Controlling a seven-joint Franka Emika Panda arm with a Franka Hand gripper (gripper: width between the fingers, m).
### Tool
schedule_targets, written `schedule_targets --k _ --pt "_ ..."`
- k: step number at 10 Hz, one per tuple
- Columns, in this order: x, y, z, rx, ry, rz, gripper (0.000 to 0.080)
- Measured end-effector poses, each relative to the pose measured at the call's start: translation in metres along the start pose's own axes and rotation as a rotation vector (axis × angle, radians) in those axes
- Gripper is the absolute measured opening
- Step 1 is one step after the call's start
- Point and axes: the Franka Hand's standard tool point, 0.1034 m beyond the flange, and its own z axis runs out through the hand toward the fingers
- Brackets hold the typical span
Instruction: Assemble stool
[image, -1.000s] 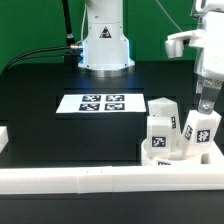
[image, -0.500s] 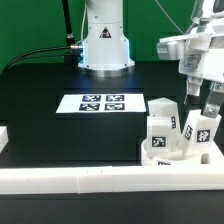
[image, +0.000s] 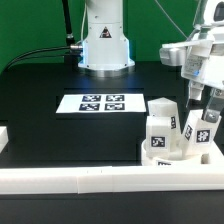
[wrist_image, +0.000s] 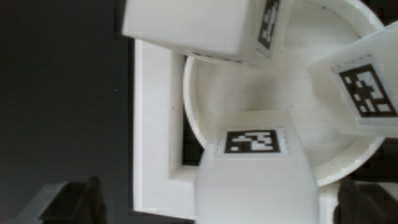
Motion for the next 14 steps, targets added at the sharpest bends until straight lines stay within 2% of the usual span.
schedule_targets --k 4,7,8,9,10,11,14 --pt "-0.002 -0.001 -0.005 0.018 -0.01 0.018 0.0649" --pt "-0.002 -0.005 0.009 0.021 -0.012 0.018 0.0649" --pt "-0.003 -0.005 0.01 0.022 -0.013 0.019 0.0553" --pt "-0.003 -0.005 0.01 0.024 -0.014 0.02 0.0553" --pt "-0.004 -0.005 0.01 0.024 -0.014 0.021 0.0364" --pt "-0.005 -0.005 0.01 0.024 -0.015 0.023 0.0339" --pt "-0.009 -0.003 0.011 0.022 -0.015 0.039 0.0339"
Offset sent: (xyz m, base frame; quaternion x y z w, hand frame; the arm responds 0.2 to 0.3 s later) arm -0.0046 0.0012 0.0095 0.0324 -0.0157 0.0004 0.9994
